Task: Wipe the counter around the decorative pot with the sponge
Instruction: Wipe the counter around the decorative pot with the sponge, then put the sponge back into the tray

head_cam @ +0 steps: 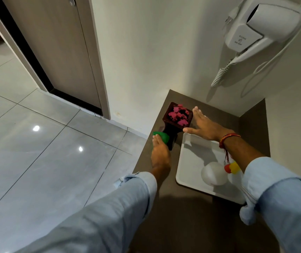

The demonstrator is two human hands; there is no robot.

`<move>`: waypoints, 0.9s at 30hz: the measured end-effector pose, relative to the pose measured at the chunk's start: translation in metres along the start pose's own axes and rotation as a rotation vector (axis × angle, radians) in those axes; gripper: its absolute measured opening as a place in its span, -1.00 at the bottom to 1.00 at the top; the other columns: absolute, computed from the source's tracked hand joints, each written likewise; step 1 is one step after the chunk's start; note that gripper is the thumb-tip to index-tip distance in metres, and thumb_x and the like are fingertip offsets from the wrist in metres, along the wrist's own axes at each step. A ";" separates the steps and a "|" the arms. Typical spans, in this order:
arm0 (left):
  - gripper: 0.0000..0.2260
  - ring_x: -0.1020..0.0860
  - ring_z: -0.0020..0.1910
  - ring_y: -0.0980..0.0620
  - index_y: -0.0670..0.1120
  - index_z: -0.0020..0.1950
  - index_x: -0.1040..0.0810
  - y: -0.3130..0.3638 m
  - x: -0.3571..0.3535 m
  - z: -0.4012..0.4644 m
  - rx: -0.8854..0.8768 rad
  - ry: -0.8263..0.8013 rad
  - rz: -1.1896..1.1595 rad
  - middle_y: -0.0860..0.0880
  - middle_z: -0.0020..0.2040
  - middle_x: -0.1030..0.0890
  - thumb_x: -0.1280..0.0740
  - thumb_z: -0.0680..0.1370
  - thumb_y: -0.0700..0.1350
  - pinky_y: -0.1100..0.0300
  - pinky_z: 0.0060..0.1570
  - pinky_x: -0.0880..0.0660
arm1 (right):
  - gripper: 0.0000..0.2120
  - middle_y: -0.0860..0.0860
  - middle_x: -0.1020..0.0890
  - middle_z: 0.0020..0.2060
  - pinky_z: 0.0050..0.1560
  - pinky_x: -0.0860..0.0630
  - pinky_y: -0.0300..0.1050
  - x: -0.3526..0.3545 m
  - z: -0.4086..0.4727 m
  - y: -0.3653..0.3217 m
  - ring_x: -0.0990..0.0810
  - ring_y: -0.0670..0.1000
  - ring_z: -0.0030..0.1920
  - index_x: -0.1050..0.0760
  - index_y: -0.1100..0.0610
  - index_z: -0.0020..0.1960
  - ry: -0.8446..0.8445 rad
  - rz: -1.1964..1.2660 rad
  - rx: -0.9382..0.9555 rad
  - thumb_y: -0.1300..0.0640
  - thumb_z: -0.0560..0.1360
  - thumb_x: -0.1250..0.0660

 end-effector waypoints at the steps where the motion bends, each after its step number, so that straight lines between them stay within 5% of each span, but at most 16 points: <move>1: -0.53 -0.24 0.55 -0.26 -0.19 0.63 0.01 0.005 -0.007 0.004 -0.004 -0.014 0.005 -0.22 0.61 -0.16 -0.03 0.72 -0.23 -0.13 0.51 -0.27 | 0.07 0.16 0.20 0.58 0.51 0.06 0.10 0.000 0.001 0.000 0.18 0.11 0.58 0.28 0.19 0.56 -0.006 0.008 0.001 -0.43 0.38 -0.13; 5: -0.45 -0.05 0.62 -0.20 -0.24 0.63 0.09 0.006 -0.028 0.004 0.037 -0.009 0.086 -0.23 0.65 -0.03 -0.11 0.71 -0.27 -0.08 0.58 -0.17 | 0.02 0.16 0.19 0.58 0.51 0.05 0.10 0.002 0.000 0.001 0.17 0.11 0.58 0.27 0.18 0.57 0.003 0.030 0.010 -0.36 0.45 -0.19; 10: -0.33 -0.04 0.62 -0.23 -0.26 0.62 0.01 -0.016 -0.034 -0.010 -0.219 -0.189 0.309 -0.27 0.63 -0.08 -0.28 0.66 -0.08 -0.15 0.60 -0.06 | 0.01 0.14 0.19 0.58 0.50 0.03 0.12 0.001 0.001 0.002 0.16 0.11 0.58 0.27 0.16 0.57 -0.002 0.032 0.017 -0.36 0.45 -0.18; 13: -0.40 -0.11 0.61 -0.22 -0.21 0.62 -0.05 -0.022 -0.022 -0.017 -0.361 -0.282 0.381 -0.23 0.62 -0.15 -0.27 0.66 -0.18 -0.13 0.60 -0.08 | 0.07 0.14 0.20 0.58 0.50 0.04 0.10 0.000 0.000 0.004 0.17 0.11 0.58 0.27 0.18 0.57 0.002 0.022 0.022 -0.44 0.39 -0.12; 17: -0.49 -0.38 0.48 -0.24 -0.12 0.60 -0.13 -0.021 0.011 -0.023 -0.367 -0.344 0.364 -0.20 0.55 -0.32 -0.23 0.68 -0.15 -0.16 0.47 -0.36 | 0.09 0.13 0.19 0.58 0.52 0.08 0.13 -0.008 -0.006 0.003 0.15 0.11 0.58 0.27 0.17 0.57 0.073 0.116 -0.015 -0.48 0.35 -0.09; 19: -0.51 -0.44 0.42 -0.22 -0.11 0.59 -0.16 -0.020 0.030 -0.030 -0.418 -0.300 0.341 -0.20 0.53 -0.36 -0.22 0.69 -0.07 -0.16 0.40 -0.44 | 0.05 0.08 0.17 0.59 0.54 0.03 0.16 -0.024 -0.017 0.001 0.10 0.11 0.58 0.24 0.11 0.58 0.141 0.314 -0.090 -0.45 0.39 -0.16; 21: -0.53 -0.43 0.44 -0.17 -0.09 0.58 -0.18 -0.019 0.043 -0.036 -0.544 -0.236 0.331 -0.17 0.54 -0.36 -0.21 0.69 -0.03 -0.14 0.40 -0.45 | -0.06 0.08 -0.08 0.58 0.50 -0.17 0.17 -0.050 -0.031 -0.008 -0.13 0.12 0.55 0.02 0.07 0.58 0.268 0.666 -0.234 -0.44 0.42 -0.17; 23: -0.52 -0.38 0.49 -0.15 -0.10 0.57 -0.21 -0.011 0.045 -0.042 -0.721 -0.190 0.368 -0.16 0.54 -0.37 -0.24 0.68 -0.05 -0.14 0.45 -0.40 | -0.25 0.10 -0.58 0.23 0.21 -0.49 0.07 -0.084 -0.048 -0.018 -0.55 0.12 0.23 -0.48 0.08 0.28 0.462 1.025 -0.483 -0.49 0.40 -0.10; 24: -0.50 -0.36 0.50 -0.15 -0.12 0.57 -0.23 -0.006 0.043 -0.045 -0.813 -0.167 0.398 -0.16 0.54 -0.37 -0.27 0.67 -0.06 -0.16 0.47 -0.36 | -0.32 0.07 -0.66 -0.03 0.04 -0.54 0.03 -0.100 -0.054 -0.021 -0.61 0.11 0.02 -0.58 0.06 0.01 0.511 1.173 -0.567 -0.50 0.40 -0.08; 25: -0.48 -0.34 0.52 -0.17 -0.13 0.57 -0.25 -0.001 0.037 -0.047 -0.903 -0.162 0.438 -0.17 0.54 -0.37 -0.30 0.65 -0.07 -0.19 0.48 -0.33 | -0.37 0.06 -0.66 -0.14 -0.01 -0.56 0.04 -0.114 -0.060 -0.023 -0.63 0.10 -0.06 -0.58 0.04 -0.10 0.492 1.367 -0.625 -0.50 0.40 -0.09; 27: -0.42 -0.29 0.56 -0.17 -0.14 0.58 -0.27 0.005 0.025 -0.047 -1.024 -0.221 0.574 -0.17 0.56 -0.35 -0.38 0.60 -0.06 -0.27 0.48 -0.29 | -0.38 0.13 -0.67 0.01 0.17 -0.52 0.23 -0.134 -0.066 -0.027 -0.62 0.17 0.10 -0.59 0.05 0.07 0.284 1.874 -0.605 -0.45 0.39 -0.20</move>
Point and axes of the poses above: each hand's wrist, its own z-axis towards the middle knuckle, its own x-axis out of the back of the hand, y = z × x, the point moved 1 cm from there along z, towards the middle knuckle
